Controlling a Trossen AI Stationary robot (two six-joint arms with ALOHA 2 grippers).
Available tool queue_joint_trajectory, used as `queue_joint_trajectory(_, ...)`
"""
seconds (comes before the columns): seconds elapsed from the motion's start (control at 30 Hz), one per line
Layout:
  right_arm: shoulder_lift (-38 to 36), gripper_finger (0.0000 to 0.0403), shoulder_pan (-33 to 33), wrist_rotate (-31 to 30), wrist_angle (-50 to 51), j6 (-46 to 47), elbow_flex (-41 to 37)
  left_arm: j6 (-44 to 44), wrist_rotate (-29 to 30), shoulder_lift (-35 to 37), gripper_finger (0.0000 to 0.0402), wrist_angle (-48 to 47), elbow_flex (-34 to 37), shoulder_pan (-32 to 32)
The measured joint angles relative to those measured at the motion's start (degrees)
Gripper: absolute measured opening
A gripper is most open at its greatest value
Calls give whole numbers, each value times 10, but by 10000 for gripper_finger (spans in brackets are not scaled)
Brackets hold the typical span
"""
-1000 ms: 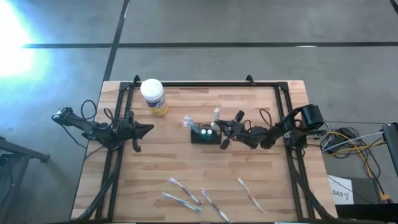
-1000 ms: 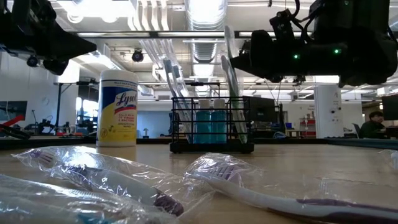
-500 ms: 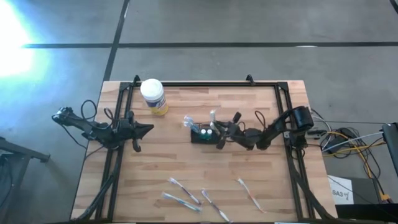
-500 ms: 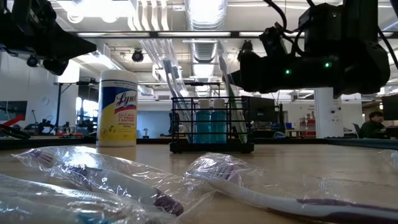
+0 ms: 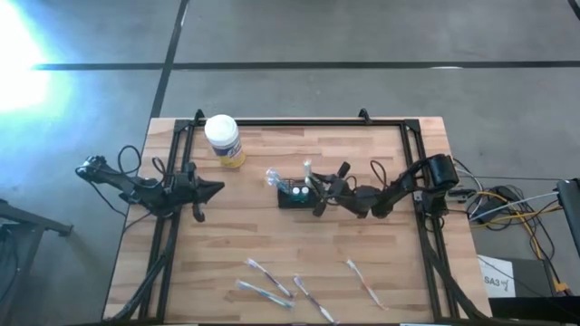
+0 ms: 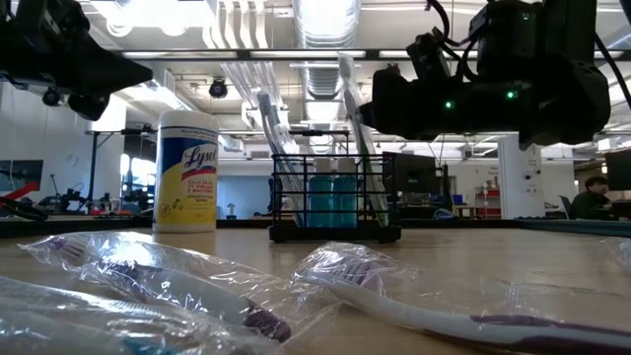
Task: Pick & Place toothbrushing station
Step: Put the green toothbrush into the black mesh organizer
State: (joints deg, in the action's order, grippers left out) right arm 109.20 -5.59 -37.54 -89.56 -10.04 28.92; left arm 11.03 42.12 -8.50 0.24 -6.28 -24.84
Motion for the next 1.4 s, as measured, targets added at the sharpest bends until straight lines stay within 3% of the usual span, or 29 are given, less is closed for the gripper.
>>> queue_joint_trajectory(0.57,-9,96,0,-1,7,30,-2,1,-8,0,18,0,0,0)
queue_joint_trajectory(0.93,-36,96,0,-1,12,30,0,2,-11,0,8,0,0,0)
queue_joint_trajectory(1.27,-43,95,0,-2,83,7,30,7,-12,0,19,0,0,0)
queue_joint_trajectory(1.4,-53,72,0,-3,106,25,33,7,-12,0,14,0,0,0)
